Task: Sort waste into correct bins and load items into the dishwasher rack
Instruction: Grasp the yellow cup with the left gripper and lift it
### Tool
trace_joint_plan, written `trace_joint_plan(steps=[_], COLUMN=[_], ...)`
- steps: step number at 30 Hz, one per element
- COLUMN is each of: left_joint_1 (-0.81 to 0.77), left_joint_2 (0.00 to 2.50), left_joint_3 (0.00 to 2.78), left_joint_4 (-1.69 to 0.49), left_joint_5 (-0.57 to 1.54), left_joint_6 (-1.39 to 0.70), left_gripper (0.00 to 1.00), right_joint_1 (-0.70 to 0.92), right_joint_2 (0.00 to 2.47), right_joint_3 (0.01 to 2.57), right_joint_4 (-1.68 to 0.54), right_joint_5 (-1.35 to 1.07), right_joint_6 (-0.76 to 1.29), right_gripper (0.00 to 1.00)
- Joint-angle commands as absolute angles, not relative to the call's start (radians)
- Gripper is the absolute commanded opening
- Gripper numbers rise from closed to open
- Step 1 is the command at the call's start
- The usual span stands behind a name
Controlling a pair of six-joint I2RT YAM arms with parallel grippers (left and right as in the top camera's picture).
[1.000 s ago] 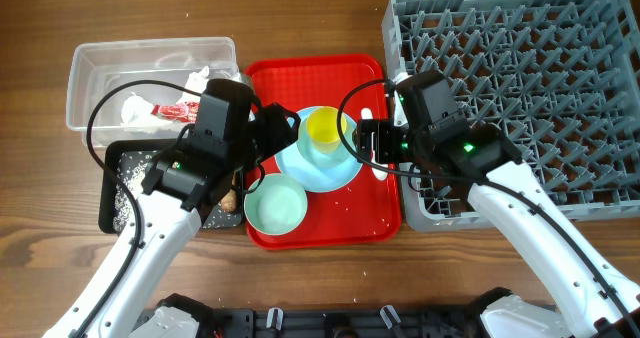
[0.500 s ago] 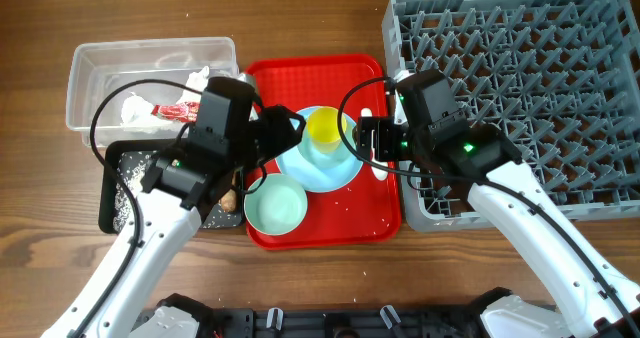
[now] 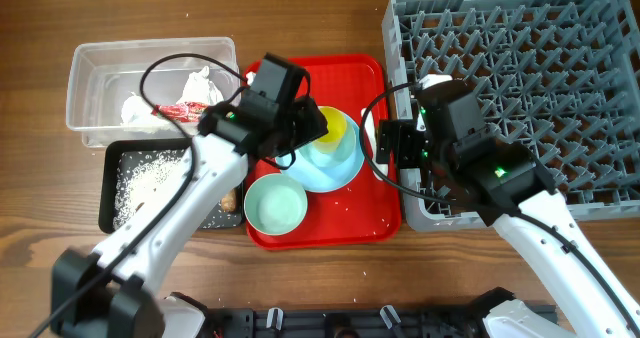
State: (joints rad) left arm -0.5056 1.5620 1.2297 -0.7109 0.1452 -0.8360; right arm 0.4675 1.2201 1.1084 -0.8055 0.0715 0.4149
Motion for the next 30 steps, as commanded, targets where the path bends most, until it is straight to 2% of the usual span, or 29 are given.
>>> trace_joint_plan(steps=[1,4,10,18,25,30], left_joint_1=[-0.487,-0.477,-0.487,-0.488,-0.513,-0.513], left_joint_2=[1.620,1.648,1.732,1.757,1.760,1.760], left_joint_3=[1.238,1.238,1.238,1.237,1.228,1.228], left_joint_4=[-0.699,-0.694,-0.646,-0.606,-0.612,-0.613], left_joint_5=[0.069,0.027,0.025,0.039,0.039,0.039], left_joint_6=[-0.846,-0.847,-0.847,-0.847,-0.846,-0.846], left_gripper=[0.49,0.44,0.41,0.27,0.25,0.10], right_joint_1=[0.456,0.456,0.456,0.456,0.456,0.456], right_joint_2=[1.213,1.213,1.213,1.213,1.213,1.213], right_joint_3=[1.129,1.129,1.129,1.128,1.129,1.128], right_joint_4=[-0.807,-0.805,-0.807,-0.810,-0.810,-0.812], right_joint_5=[0.113,0.112,0.112,0.113,0.113,0.113], right_joint_6=[0.421,0.421,0.421,0.418,0.418,0.418], right_gripper=[0.99,1.00,1.00,1.00,1.00,1.00])
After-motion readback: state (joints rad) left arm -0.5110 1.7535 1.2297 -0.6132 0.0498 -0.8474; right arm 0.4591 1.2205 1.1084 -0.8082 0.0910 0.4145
